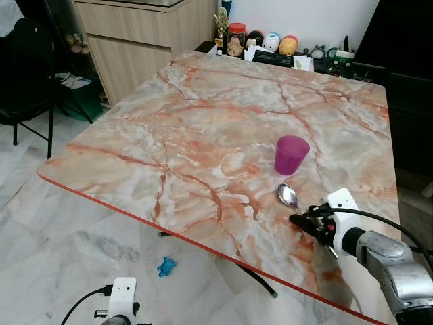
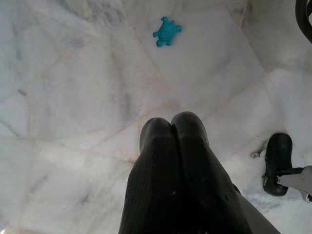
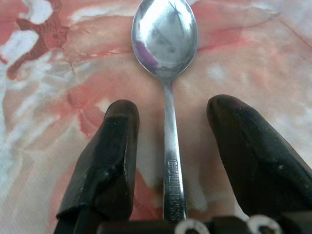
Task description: Setting the table
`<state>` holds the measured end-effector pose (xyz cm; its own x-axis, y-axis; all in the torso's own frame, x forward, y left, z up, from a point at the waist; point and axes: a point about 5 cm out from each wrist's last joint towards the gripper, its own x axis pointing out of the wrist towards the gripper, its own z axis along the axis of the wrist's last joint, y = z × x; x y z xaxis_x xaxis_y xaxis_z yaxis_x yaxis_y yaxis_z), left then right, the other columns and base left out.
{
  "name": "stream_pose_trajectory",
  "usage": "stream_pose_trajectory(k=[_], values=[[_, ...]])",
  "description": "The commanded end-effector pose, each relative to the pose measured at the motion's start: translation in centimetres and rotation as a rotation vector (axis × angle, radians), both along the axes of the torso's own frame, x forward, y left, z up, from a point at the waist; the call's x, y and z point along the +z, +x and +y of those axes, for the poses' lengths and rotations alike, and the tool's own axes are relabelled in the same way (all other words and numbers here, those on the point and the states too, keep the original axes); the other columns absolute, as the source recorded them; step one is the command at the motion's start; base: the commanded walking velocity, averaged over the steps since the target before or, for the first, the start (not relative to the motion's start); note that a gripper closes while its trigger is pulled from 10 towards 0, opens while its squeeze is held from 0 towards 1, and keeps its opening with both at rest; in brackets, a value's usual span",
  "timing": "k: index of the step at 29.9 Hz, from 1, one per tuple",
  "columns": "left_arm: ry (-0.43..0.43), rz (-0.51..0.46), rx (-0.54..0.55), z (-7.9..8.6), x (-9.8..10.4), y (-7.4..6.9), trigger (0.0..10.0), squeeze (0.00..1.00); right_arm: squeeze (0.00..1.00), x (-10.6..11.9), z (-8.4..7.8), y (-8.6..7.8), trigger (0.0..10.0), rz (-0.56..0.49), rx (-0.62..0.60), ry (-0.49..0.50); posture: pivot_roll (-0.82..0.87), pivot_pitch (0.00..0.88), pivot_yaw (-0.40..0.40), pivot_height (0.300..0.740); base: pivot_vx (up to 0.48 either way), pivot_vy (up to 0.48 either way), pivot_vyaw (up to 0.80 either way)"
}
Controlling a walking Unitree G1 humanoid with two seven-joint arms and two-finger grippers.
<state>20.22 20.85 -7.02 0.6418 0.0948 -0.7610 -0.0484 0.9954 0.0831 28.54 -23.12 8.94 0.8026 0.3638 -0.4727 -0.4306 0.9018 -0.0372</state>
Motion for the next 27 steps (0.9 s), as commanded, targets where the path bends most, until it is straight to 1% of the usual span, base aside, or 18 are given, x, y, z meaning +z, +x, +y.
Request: stream_pose_trajectory(k=[1, 2, 3, 4, 5, 8, 16, 19, 22, 27], values=[[0.001, 0.03, 0.008, 0.3, -0.3, -0.6, 10.0, 0.0, 0.0, -0.4, 0.1, 0.0, 8.0, 0.013, -0.013, 0.016, 0.05, 0.073, 0.0, 0.74, 0.0, 0.0, 0.0], [0.001, 0.03, 0.008, 0.3, -0.3, -0.6, 10.0, 0.0, 0.0, -0.4, 0.1, 0.0, 8.0, 0.013, -0.013, 0.016, 0.05, 0.073, 0.0, 0.74, 0.0, 0.0, 0.0], [0.0, 0.03, 0.007, 0.2, -0.3, -0.6, 10.0, 0.0, 0.0, -0.5, 0.3, 0.0, 2.9, 0.015, -0.014, 0.023, 0.05, 0.073, 0.0, 0.74, 0.0, 0.0, 0.0], [0.0, 0.03, 0.007, 0.2, -0.3, -0.6, 10.0, 0.0, 0.0, -0.6, 0.4, 0.0, 0.2, 0.017, -0.011, 0.025, 0.06, 0.074, 0.0, 0.74, 0.0, 0.0, 0.0], [0.0, 0.03, 0.006, 0.2, -0.3, -0.6, 10.0, 0.0, 0.0, -0.7, 0.5, -0.1, 0.0, 0.02, -0.006, 0.029, 0.06, 0.074, 0.0, 0.74, 0.0, 0.0, 0.0], [0.002, 0.031, -0.003, 0.2, -0.3, -0.6, 10.0, 0.0, 0.0, -0.8, 0.7, -0.1, 0.0, 0.022, 0.004, 0.032, 0.05, 0.076, 0.0, 0.74, 0.0, 0.0, 0.0], [0.0, 0.031, -0.004, 0.0, -0.4, -0.6, 10.0, 0.0, 0.0, -0.8, 0.6, 0.0, 0.0, 0.017, 0.001, 0.02, 0.05, 0.075, -0.001, 0.74, 0.0, 0.0, 0.0], [-0.001, 0.03, -0.004, 0.0, -0.4, -0.6, 10.0, 0.0, 0.0, -0.8, 0.8, 0.1, 0.0, 0.016, 0.01, 0.021, 0.05, 0.074, -0.001, 0.74, 0.0, 0.0, 0.0], [-0.001, 0.029, -0.004, 0.0, -0.4, -0.6, 10.0, 0.0, 0.0, -1.0, 1.4, 0.0, 0.0, 0.022, 0.04, 0.013, 0.05, 0.075, -0.002, 0.74, 0.0, 0.0, 0.0], [-0.001, 0.028, -0.003, 0.0, -0.3, -0.6, 10.0, 0.0, 0.0, -1.0, 1.6, 0.1, 0.0, 0.015, 0.036, 0.017, 0.06, 0.075, -0.002, 0.74, 0.0, 0.0, 0.0]])
